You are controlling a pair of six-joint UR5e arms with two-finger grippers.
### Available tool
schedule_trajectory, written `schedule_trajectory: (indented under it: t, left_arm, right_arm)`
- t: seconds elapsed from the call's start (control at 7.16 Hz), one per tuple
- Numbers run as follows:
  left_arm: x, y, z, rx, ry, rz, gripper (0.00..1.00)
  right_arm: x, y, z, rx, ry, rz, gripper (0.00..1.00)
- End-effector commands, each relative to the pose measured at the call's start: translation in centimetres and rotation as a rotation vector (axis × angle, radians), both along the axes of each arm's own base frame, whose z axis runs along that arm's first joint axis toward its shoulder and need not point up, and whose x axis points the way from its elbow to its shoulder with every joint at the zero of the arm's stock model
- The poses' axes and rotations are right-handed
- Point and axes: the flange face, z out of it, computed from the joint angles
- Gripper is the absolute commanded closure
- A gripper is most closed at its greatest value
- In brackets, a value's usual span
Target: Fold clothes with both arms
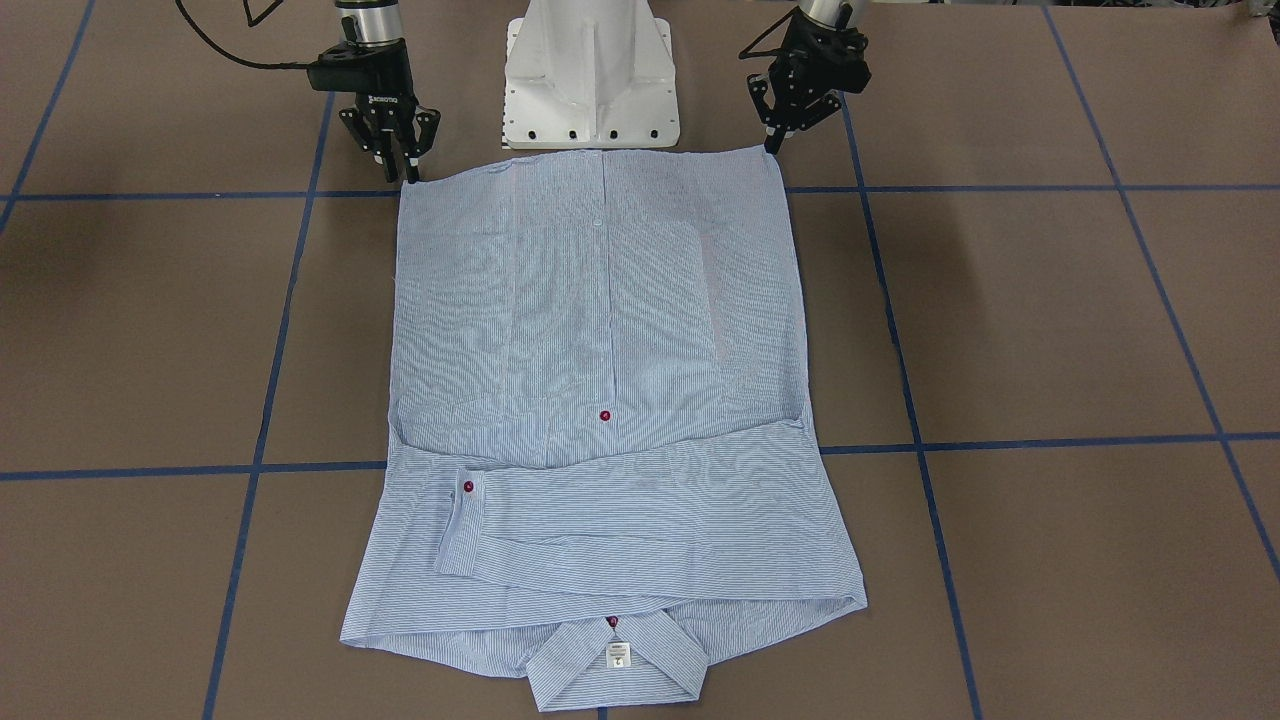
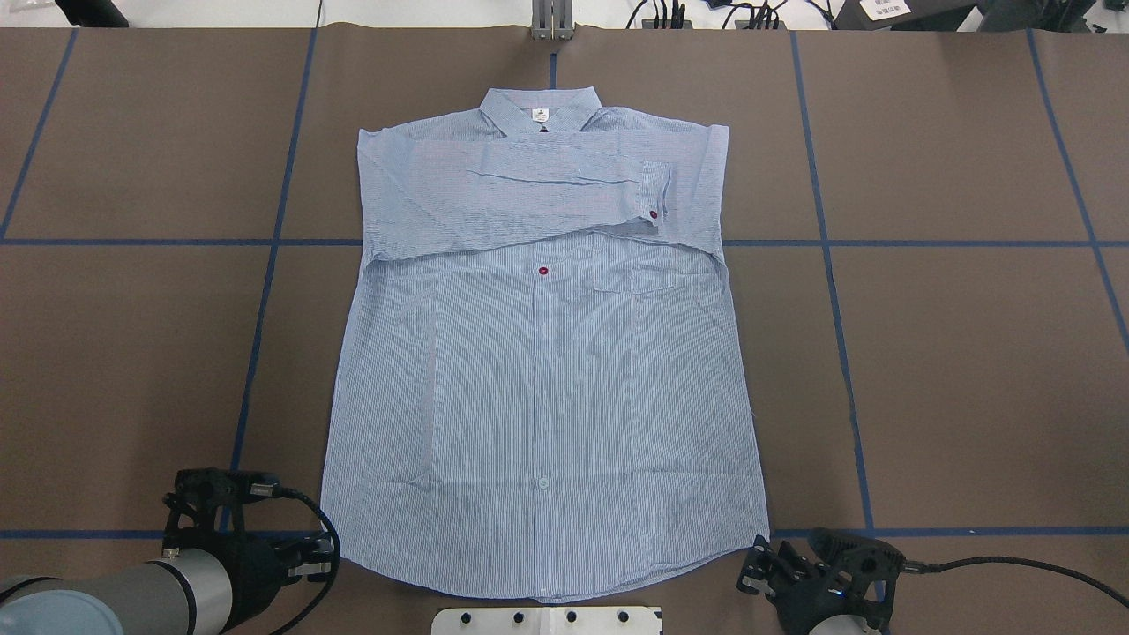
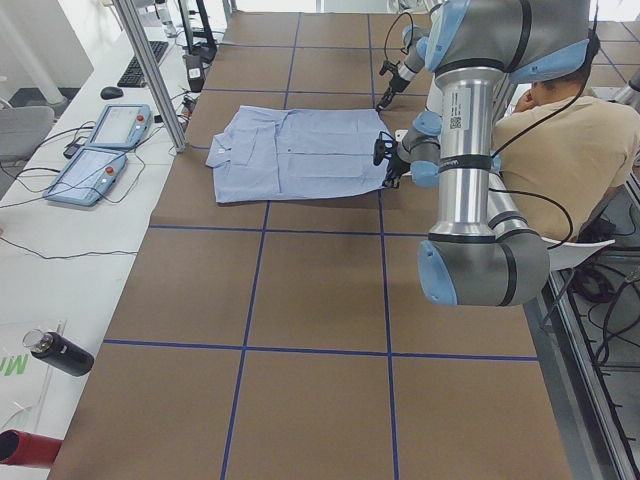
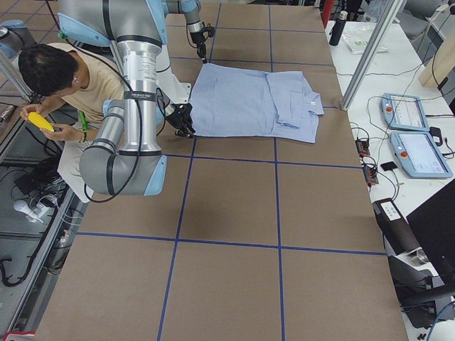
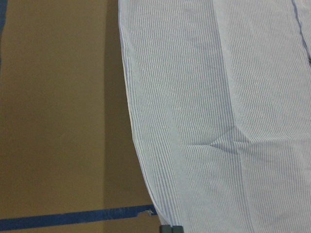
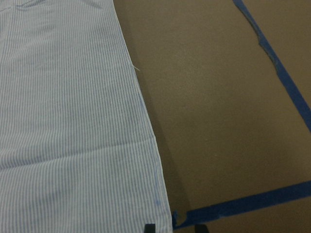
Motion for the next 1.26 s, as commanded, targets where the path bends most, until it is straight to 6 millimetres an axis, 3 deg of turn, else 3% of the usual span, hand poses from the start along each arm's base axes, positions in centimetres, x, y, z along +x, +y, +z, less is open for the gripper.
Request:
schedule_trajectory:
  t: [0.0, 0.42, 0.56, 0.7, 0.84, 0.98, 1.12]
  left_arm:
    - [0.0, -0.1, 0.0, 0.000, 0.000, -0.003, 1.00]
    - [0.0, -0.1, 0.0, 0.000, 0.000, -0.003, 1.00]
    - [0.0, -0.1, -0.2, 0.000, 0.005, -0.003, 1.00]
    - [-0.1, -0.1, -0.5, -0.001, 0.011, 0.000, 1.00]
    - [-0.6, -0.6, -1.2, 0.002, 0.026, -0.005, 1.00]
    - [-2.5, -0.6, -3.6, 0.034, 0.067, 0.024, 1.00]
    - [-4.9, -2.0, -5.7, 0.044, 0.090, 0.070, 1.00]
  right_arm:
    - [-0.3, 0.3, -0.2, -0.002, -0.009, 0.001, 0.69]
    - [-0.6, 0.3, -0.7, -0.005, -0.021, 0.005, 1.00]
    - [-0.3, 0.0, -1.5, -0.008, -0.038, 0.011, 1.00]
    - [1.4, -1.6, -4.2, -0.017, -0.089, 0.031, 1.00]
    - [4.5, -4.2, -7.6, -0.031, -0.140, 0.060, 1.00]
    - [8.6, -6.6, -11.5, -0.080, -0.130, 0.036, 1.00]
    - [13.0, -8.6, -15.7, -0.129, -0.160, 0.028, 1.00]
